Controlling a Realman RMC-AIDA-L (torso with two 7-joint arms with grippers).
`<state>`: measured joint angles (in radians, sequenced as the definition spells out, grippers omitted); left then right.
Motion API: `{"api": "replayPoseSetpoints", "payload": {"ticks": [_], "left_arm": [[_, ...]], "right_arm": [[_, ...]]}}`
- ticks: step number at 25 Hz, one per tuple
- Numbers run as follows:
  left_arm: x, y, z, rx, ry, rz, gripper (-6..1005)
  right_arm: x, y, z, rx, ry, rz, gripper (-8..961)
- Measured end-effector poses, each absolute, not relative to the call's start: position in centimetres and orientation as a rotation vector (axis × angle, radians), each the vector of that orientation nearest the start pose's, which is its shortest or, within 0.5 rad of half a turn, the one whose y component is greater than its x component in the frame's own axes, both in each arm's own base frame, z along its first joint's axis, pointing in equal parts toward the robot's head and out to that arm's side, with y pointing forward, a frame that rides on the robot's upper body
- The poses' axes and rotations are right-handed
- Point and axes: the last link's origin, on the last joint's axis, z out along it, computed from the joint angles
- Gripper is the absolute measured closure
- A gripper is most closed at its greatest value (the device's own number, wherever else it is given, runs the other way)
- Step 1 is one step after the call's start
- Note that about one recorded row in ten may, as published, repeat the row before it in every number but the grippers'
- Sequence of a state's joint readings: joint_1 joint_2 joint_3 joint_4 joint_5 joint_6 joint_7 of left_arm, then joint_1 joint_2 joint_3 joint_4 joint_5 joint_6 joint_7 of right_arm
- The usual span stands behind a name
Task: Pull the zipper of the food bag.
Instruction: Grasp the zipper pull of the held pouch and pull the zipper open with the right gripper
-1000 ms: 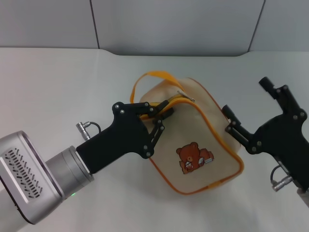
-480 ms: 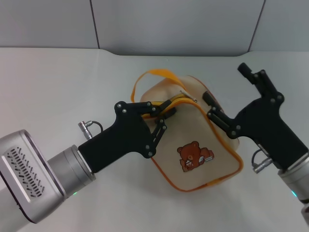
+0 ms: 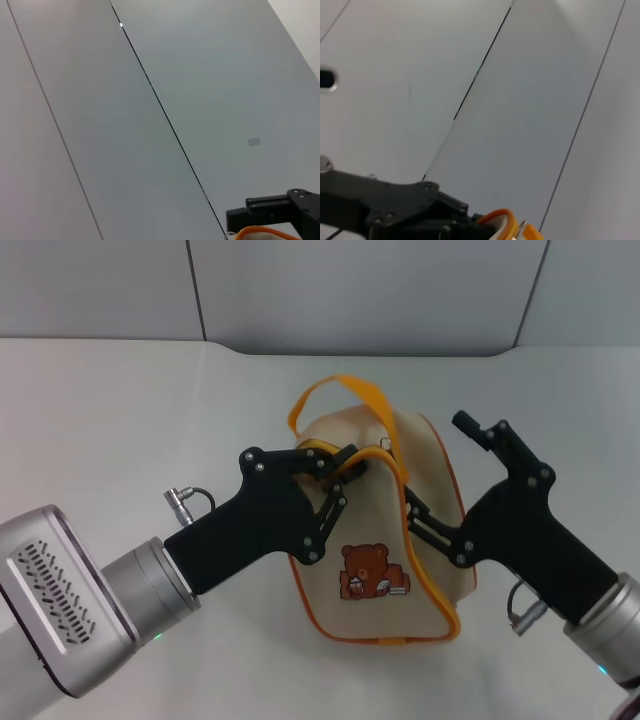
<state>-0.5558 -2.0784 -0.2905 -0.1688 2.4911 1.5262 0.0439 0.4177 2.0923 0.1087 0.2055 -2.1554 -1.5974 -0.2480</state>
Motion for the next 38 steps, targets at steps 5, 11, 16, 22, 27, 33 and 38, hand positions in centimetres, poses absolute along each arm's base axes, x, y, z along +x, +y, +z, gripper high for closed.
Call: {"api": "replayPoseSetpoints", "payload": {"ticks": [5, 11, 16, 22, 27, 33, 38], "left_arm": [[-21.9, 28.7, -8.1, -2.199, 0.301, -0.994, 932], [-21.8, 28.7, -8.1, -2.200, 0.301, -0.994, 931], [-21.7, 28.7, -8.2, -2.204, 0.305, -0.996, 933], [-21.7, 28.6, -8.2, -2.206, 0.307, -0.997, 933], [-21.7, 28.7, -8.2, -2.205, 0.307, -0.997, 932], [-21.7, 28.8, -8.1, -2.200, 0.307, -0.994, 932], [-21.7, 29.0, -8.0, -2.195, 0.307, -0.994, 932]], "right_arm": [[25.7, 24.5, -7.2, -1.980, -0.237, 0.856, 121], [25.9, 24.1, -6.0, -1.873, -0.184, 0.882, 121], [25.0, 25.2, -5.3, -1.806, -0.183, 0.916, 120], [23.7, 26.8, -5.8, -1.833, -0.208, 0.928, 120], [23.4, 27.3, -6.4, -1.873, -0.213, 0.913, 119], [24.6, 25.9, -6.9, -1.937, -0.234, 0.879, 120], [25.6, 24.5, -6.5, -1.934, -0.236, 0.873, 120]]}}
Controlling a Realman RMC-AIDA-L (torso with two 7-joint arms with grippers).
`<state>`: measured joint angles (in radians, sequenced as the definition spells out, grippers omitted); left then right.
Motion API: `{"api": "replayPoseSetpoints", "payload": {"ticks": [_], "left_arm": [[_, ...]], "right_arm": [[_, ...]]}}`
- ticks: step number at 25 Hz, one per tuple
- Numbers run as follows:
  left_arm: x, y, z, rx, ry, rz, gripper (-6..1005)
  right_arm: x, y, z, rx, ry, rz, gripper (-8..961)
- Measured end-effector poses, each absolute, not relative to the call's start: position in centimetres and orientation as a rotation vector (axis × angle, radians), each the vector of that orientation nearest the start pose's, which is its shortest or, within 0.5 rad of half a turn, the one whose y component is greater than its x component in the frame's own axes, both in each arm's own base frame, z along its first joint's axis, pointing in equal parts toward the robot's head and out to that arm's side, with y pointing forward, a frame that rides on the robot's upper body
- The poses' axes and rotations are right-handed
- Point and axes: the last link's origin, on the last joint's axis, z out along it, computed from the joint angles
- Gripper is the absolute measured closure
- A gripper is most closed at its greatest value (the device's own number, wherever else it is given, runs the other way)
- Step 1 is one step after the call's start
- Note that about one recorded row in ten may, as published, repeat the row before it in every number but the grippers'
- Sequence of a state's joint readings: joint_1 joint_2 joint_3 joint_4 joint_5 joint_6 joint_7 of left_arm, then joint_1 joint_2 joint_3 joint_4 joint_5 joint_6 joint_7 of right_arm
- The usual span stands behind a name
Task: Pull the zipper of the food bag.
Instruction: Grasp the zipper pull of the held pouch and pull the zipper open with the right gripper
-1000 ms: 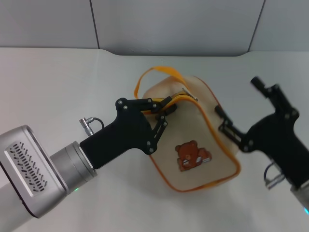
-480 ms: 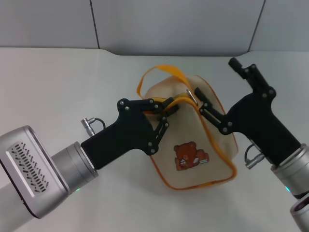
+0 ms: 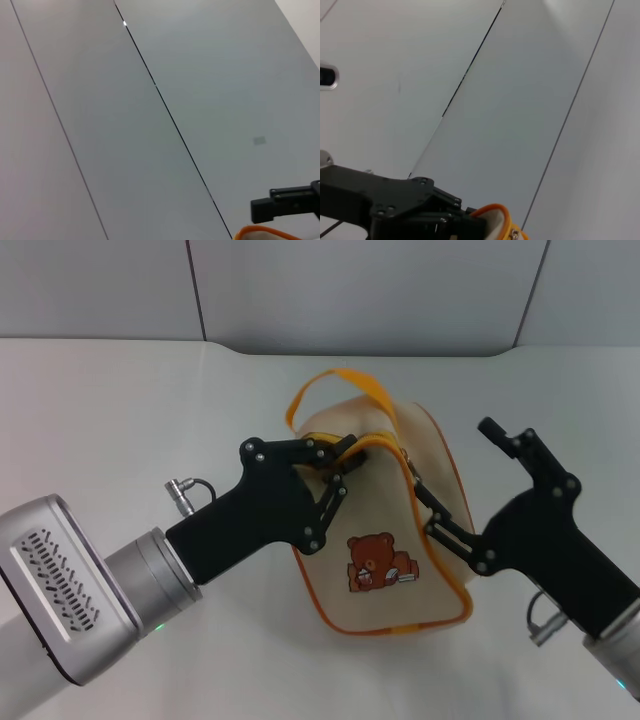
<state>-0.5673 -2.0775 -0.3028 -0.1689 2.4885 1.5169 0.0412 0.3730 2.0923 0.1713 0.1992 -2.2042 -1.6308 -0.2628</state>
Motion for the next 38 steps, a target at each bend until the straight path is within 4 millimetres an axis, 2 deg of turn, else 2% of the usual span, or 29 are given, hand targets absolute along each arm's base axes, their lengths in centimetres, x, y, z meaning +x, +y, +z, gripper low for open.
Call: {"api": "replayPoseSetpoints", "payload": {"ticks": [5, 14, 22, 38], "left_arm": [[-21.6, 29.0, -8.0, -2.195, 0.308, -0.995, 932], [-21.5, 28.9, -8.1, -2.197, 0.311, -0.999, 931], [-21.4, 29.0, -8.1, -2.196, 0.314, -1.002, 931], [-21.2, 29.1, -8.1, -2.195, 0.318, -1.008, 932]], "right_arm": [[26.0, 24.3, -6.2, -1.921, -0.232, 0.863, 121], [25.3, 25.5, -7.0, -1.963, -0.247, 0.848, 120], [25.4, 25.1, -7.6, -2.030, -0.283, 0.839, 120], [24.6, 26.2, -7.5, -1.982, -0.251, 0.849, 179]]}}
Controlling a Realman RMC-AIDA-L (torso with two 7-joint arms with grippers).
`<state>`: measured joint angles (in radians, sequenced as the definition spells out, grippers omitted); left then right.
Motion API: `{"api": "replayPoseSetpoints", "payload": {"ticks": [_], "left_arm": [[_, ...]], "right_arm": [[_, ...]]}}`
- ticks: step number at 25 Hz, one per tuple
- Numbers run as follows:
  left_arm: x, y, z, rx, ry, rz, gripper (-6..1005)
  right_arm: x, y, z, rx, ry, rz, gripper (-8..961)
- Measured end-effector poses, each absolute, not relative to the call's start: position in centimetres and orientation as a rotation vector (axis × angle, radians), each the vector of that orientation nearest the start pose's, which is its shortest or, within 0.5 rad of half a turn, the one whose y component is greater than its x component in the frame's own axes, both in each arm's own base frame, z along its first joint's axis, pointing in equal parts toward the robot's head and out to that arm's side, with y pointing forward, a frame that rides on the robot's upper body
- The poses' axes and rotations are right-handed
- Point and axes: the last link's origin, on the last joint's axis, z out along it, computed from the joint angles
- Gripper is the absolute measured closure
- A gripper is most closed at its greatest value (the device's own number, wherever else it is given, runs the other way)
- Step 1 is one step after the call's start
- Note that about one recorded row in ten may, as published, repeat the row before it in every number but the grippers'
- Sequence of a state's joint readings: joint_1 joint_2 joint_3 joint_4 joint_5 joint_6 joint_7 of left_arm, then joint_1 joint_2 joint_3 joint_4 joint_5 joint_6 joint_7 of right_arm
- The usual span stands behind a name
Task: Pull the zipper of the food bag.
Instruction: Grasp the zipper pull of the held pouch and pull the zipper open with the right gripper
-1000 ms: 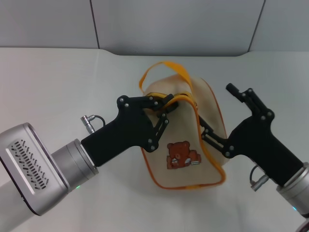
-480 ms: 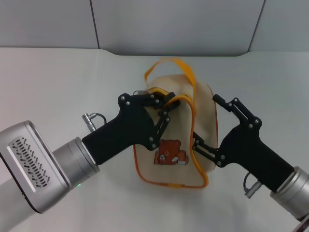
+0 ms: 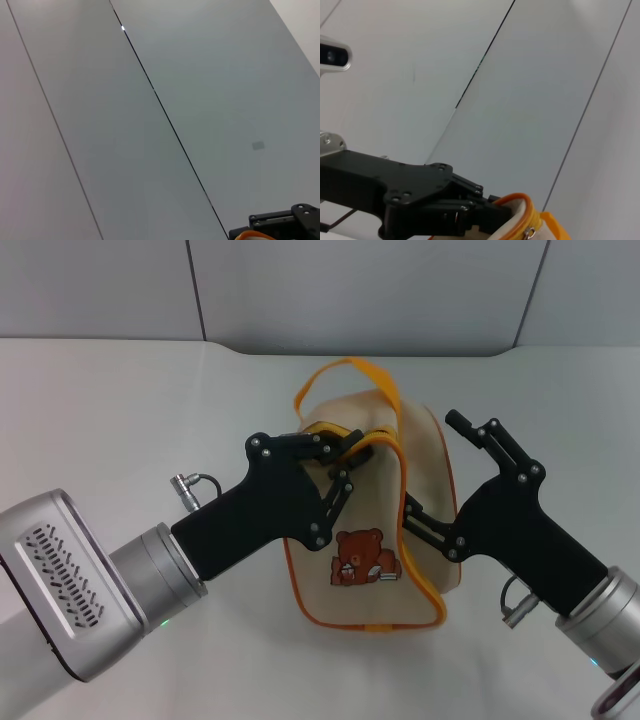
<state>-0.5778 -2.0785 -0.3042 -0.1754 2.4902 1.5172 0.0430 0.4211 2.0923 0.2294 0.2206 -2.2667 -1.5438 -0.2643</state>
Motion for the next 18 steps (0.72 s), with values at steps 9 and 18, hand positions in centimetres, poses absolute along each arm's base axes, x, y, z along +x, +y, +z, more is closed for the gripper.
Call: {"api": "replayPoseSetpoints", "payload": {"ticks": [9, 18], "left_arm": [[-21.18, 29.03, -8.19, -2.199, 0.320, -1.009, 933], [-21.17, 28.99, -8.22, -2.202, 0.322, -1.009, 932]], "right_arm": [[24.46, 26.18, -7.56, -1.987, -0.258, 0.853, 212], [24.45, 26.16, -7.58, -1.987, -0.265, 0.851, 620]]}}
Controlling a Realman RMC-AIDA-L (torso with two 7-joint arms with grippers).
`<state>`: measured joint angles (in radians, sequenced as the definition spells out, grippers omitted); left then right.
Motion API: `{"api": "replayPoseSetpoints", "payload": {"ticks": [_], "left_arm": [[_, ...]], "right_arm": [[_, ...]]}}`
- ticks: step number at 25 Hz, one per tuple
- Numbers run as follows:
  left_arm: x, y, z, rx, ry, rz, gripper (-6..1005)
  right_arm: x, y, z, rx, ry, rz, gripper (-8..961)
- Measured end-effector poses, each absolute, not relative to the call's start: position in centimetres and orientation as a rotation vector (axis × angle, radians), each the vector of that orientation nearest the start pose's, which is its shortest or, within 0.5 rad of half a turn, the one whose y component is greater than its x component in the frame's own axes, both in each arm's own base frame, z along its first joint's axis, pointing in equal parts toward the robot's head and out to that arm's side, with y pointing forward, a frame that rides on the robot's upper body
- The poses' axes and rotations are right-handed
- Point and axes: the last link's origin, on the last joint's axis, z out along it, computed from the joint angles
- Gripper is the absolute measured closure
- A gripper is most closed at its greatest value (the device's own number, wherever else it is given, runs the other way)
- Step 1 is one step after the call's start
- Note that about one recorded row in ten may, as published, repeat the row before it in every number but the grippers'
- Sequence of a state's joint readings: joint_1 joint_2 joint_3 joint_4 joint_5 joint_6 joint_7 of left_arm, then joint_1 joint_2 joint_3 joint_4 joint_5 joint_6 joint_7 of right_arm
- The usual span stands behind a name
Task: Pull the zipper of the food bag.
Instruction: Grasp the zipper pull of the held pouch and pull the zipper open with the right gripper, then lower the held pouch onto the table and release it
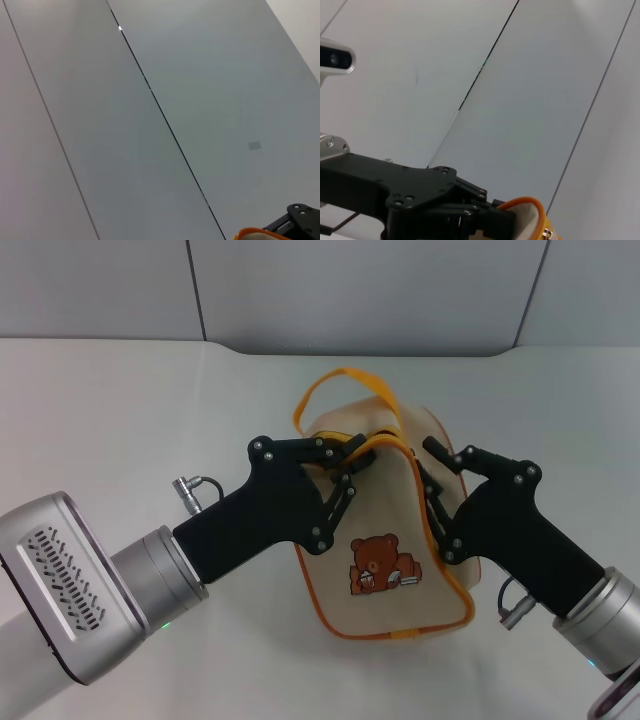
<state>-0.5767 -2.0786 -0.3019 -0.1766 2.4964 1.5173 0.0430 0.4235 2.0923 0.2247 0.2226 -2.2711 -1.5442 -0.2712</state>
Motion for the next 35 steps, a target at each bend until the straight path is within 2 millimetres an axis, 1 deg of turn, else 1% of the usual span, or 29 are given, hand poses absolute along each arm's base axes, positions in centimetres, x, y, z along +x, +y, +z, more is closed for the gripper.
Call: {"api": "replayPoseSetpoints", "payload": {"ticks": [1, 8, 13, 14, 15, 16, 17, 18, 20, 21, 22, 26, 28, 31, 35], "left_arm": [[-21.2, 29.0, -8.2, -2.202, 0.322, -1.009, 932], [-21.2, 29.0, -8.2, -2.201, 0.322, -1.007, 932], [-21.3, 29.0, -8.2, -2.202, 0.321, -1.004, 932], [-21.2, 29.1, -8.3, -2.204, 0.319, -1.000, 932], [-21.2, 29.1, -8.3, -2.204, 0.319, -1.000, 931], [-21.2, 29.1, -8.3, -2.206, 0.317, -0.998, 931], [-21.2, 29.1, -8.3, -2.206, 0.317, -0.998, 931], [-21.2, 29.1, -8.3, -2.206, 0.316, -0.998, 931], [-21.3, 29.2, -8.3, -2.203, 0.314, -0.995, 931], [-21.3, 29.2, -8.2, -2.201, 0.312, -0.995, 931], [-21.3, 29.2, -8.2, -2.201, 0.310, -0.993, 931], [-21.5, 29.2, -8.3, -2.205, 0.295, -0.987, 905], [-21.5, 29.1, -8.3, -2.206, 0.291, -0.986, 892], [-21.8, 29.0, -8.4, -2.207, 0.270, -0.974, 873], [-22.1, 28.7, -8.7, -2.206, 0.234, -0.965, 847]], "right_arm": [[24.4, 26.2, -7.6, -1.981, -0.284, 0.841, 664], [24.2, 26.1, -7.7, -1.976, -0.303, 0.838, 852], [24.4, 25.7, -7.8, -1.984, -0.300, 0.834, 904], [25.1, 25.0, -7.8, -1.986, -0.273, 0.816, 914], [25.1, 25.0, -7.8, -1.986, -0.273, 0.816, 925], [26.3, 23.8, -7.9, -1.986, -0.229, 0.785, 935], [26.3, 23.8, -7.9, -1.986, -0.229, 0.785, 946], [27.1, 22.8, -7.9, -1.987, -0.197, 0.763, 956], [28.5, 21.0, -7.9, -1.993, -0.140, 0.721, 955], [30.1, 18.6, -8.0, -2.003, -0.075, 0.668, 955], [30.1, 18.6, -8.0, -2.003, -0.075, 0.668, 954], [32.5, 14.9, -7.9, -2.021, 0.013, 0.576, 953], [32.6, 14.7, -7.8, -2.015, 0.021, 0.578, 954], [32.6, 14.7, -7.1, -1.973, 0.046, 0.603, 952], [32.5, 15.2, -6.9, -1.961, 0.080, 0.637, 834]]}}
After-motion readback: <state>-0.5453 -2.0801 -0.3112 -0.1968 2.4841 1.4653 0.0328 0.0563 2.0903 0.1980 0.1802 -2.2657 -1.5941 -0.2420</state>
